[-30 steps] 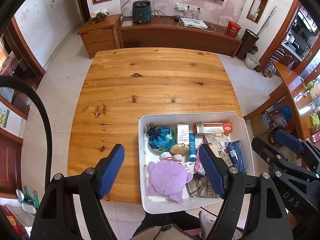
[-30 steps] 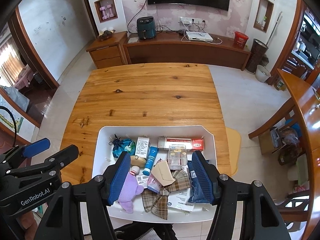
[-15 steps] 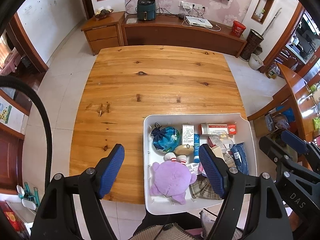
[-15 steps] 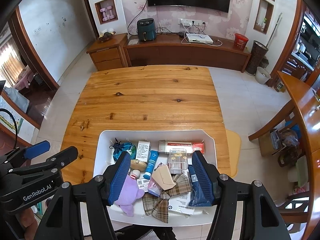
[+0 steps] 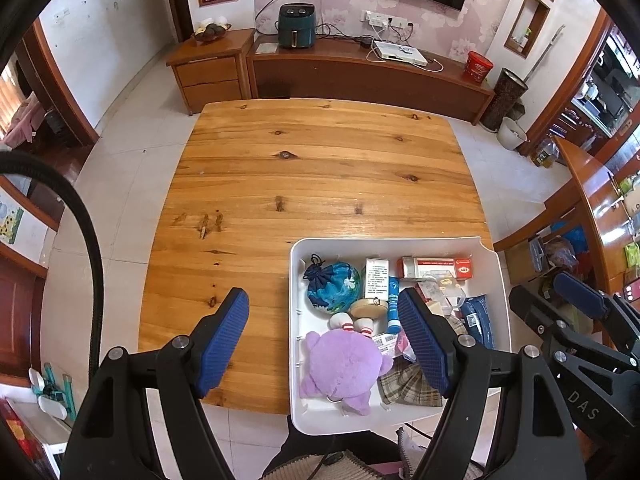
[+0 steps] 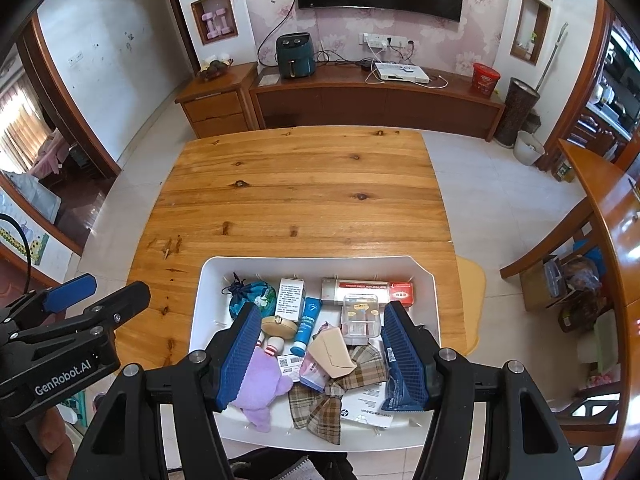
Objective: Organize objects
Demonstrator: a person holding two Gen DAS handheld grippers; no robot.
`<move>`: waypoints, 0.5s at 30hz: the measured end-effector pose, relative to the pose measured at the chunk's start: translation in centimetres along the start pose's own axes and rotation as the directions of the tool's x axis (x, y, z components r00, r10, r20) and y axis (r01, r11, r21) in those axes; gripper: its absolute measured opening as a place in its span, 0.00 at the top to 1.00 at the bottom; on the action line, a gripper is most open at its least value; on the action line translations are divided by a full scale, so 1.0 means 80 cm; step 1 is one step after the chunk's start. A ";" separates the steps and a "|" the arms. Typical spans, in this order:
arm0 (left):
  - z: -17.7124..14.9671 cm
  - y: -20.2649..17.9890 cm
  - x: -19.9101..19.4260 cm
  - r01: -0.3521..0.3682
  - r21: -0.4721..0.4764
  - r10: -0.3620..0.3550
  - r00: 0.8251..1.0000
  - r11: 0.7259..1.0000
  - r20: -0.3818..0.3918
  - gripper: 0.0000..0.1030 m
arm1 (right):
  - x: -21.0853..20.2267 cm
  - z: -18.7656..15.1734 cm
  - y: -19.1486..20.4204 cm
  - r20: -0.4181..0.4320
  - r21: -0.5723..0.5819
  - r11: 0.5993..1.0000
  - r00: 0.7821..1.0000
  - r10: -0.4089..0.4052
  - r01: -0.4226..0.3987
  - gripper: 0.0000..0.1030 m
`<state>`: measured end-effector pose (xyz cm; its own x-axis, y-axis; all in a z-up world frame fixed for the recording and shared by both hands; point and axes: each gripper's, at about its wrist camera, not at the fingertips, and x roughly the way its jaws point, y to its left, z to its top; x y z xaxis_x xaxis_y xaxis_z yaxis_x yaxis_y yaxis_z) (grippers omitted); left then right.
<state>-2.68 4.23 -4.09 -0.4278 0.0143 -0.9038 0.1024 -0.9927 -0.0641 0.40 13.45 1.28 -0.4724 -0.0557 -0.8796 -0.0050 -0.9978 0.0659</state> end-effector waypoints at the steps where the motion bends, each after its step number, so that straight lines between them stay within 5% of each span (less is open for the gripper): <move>1: 0.000 0.000 0.001 -0.006 -0.001 0.006 1.000 1.000 -0.002 0.23 | 0.000 -0.001 0.000 0.001 0.000 1.000 1.000 0.000 0.000 0.37; 15: -0.002 0.008 -0.001 -0.006 -0.018 0.007 1.000 1.000 0.007 0.23 | 0.003 -0.003 0.009 -0.006 -0.008 1.000 1.000 0.005 -0.005 0.37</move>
<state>-2.45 3.61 -4.08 -0.4331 0.0070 -0.9013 0.1210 -0.9905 -0.0658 0.47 12.72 1.03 -0.4673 -0.0610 -0.8820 0.0047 -0.9978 0.0665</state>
